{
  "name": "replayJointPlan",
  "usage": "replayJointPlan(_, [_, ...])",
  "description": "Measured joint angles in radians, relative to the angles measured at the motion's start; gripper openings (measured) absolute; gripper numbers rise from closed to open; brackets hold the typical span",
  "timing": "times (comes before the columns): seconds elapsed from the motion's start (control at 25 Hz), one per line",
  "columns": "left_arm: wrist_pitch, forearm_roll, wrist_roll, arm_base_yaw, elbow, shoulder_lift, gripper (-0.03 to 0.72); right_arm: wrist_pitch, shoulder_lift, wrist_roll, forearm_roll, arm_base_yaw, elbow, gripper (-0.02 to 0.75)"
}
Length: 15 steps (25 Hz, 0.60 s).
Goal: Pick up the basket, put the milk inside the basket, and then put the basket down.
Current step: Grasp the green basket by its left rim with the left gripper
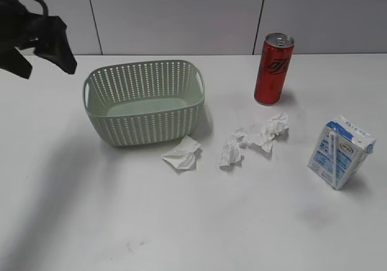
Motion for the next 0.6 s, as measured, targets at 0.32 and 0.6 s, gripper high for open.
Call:
replayJointPlan(0.32, [0.024,-0.090,0.000,-0.001,-0.132,0.250,0.641,0.000,0.000,0.000,0.000,0.000,0.000,0.587])
replayJointPlan(0.6, [0.021,-0.132,0.000,-0.001,-0.207,0.412,0.523,0.000,0.000,0.000,0.000,0.000,0.000,0.587])
